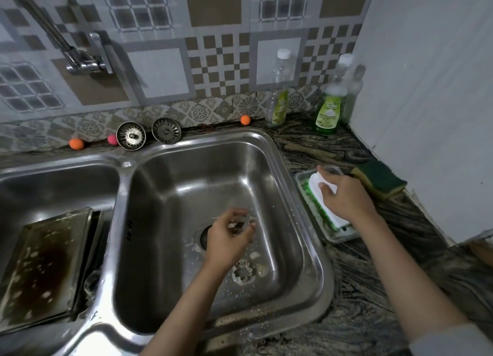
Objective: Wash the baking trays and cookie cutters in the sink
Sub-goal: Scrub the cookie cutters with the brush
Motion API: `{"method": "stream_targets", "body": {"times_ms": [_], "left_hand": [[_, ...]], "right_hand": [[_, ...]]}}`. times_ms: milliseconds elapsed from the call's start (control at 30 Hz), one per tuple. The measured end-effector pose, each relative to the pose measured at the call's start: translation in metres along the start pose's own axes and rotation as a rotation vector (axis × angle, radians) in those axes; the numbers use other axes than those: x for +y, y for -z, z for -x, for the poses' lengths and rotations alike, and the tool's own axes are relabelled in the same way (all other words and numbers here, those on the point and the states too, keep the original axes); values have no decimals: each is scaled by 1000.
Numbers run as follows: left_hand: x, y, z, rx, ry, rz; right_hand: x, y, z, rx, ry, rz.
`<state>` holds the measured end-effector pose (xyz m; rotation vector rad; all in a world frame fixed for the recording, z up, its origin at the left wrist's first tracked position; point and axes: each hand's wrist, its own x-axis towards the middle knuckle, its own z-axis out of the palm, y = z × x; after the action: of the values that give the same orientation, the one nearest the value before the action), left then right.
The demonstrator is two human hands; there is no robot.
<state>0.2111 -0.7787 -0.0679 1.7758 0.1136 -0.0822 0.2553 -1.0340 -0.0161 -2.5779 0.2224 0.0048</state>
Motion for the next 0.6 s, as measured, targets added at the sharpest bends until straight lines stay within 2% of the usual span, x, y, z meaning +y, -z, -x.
{"method": "stream_targets", "body": {"times_ms": [233, 433, 533, 600], "left_hand": [[18, -2, 4, 14, 53, 180], [34, -1, 7, -36, 138, 417], [41, -1, 7, -111, 228, 580], [48, -3, 8, -148, 267, 676]], "right_hand": [[-3, 18, -1, 68, -9, -170], [-26, 33, 11, 185, 27, -638], [-49, 25, 27, 102, 73, -865], [-67, 14, 38, 26, 145, -929]]}}
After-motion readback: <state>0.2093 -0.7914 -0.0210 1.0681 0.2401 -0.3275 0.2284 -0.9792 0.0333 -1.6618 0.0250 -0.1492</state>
